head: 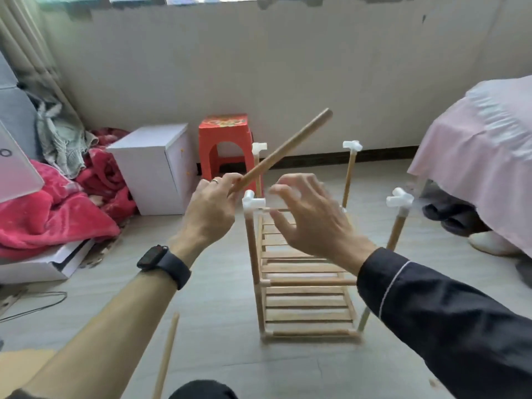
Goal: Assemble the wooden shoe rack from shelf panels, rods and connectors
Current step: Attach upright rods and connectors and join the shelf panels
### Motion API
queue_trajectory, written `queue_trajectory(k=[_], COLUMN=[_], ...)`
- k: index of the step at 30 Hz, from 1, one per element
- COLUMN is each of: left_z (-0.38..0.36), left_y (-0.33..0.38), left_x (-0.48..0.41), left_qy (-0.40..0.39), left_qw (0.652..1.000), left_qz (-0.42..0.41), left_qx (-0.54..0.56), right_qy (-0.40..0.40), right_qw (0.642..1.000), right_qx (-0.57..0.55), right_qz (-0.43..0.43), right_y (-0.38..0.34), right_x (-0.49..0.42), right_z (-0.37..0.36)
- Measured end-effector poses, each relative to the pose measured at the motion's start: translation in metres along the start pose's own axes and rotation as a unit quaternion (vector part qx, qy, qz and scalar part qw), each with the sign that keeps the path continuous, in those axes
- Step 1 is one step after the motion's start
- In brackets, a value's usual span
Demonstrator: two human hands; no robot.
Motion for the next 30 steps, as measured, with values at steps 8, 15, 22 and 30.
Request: queue_trajectory(k=[8, 15, 22, 30], left_z=[-0.043, -0.056, -0.094, -0.097], left_y=[0.105, 0.02, -0.012, -0.014], left_x=[-0.024, -0.026, -0.014, -0.016], left_qy=[-0.076, 0.069, 0.017, 0.03], left_qw=[0.982, 0.942, 0.805, 0.82], left_qz=[-0.164, 0.254, 0.345, 0.325], left_qx=[-0.055, 0.206, 0.483, 0.47], right_qy=[-0.007, -0.09, -0.11, -0.054], right_qw=[0.987, 0.963, 0.969, 0.975], right_qx=[0.114, 0.126, 0.101, 0.084], right_qz=[-0.109, -0.218, -0.197, -0.197], right_y=[0.087, 0.118, 0.107, 0.111], right_x=[0.042, 0.064, 0.053, 0.049], right_z=[0.024, 0.007, -0.019, -0.022])
Point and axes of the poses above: each hand's wrist, its own x-axis away from the middle knuckle, its own z-axis out of the back of the hand, y = z × x, the point moved 5 cm from there along -x, towards the middle knuckle, and after that the axes turned 4 degrees about -y, right-handed, at the moved point
